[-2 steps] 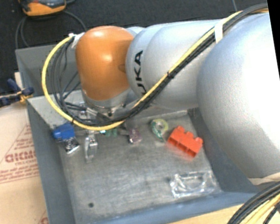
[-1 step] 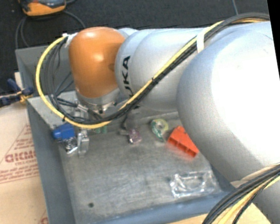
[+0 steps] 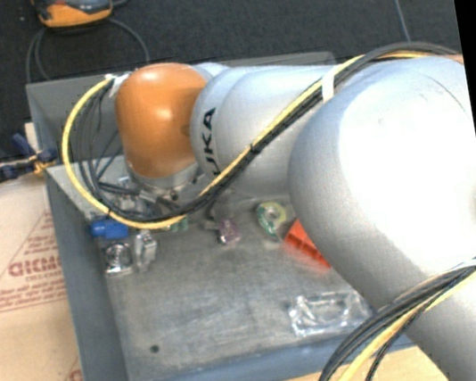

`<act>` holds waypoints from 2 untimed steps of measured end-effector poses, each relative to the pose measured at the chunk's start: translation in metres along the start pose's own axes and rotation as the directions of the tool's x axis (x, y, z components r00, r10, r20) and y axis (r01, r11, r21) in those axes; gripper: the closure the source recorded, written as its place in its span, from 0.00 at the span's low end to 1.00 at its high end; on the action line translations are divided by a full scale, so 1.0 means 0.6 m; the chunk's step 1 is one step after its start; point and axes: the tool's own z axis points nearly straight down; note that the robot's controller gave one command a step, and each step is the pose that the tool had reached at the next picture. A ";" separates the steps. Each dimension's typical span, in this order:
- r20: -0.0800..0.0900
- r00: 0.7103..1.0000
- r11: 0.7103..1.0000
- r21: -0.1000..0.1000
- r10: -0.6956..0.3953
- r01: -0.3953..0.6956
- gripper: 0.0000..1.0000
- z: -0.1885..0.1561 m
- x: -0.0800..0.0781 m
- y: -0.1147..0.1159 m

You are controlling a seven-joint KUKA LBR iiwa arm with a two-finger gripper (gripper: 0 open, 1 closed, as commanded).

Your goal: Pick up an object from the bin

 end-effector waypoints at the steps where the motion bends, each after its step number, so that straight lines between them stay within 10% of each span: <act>1: -0.013 0.995 0.995 -0.001 -0.100 0.100 0.00 0.045 0.003 0.035; 2: -0.014 0.995 0.995 -0.002 -0.095 0.095 1.00 0.043 0.002 0.034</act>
Offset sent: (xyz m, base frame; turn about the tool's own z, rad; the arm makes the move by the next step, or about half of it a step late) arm -0.0082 0.0221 -0.0317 -0.1030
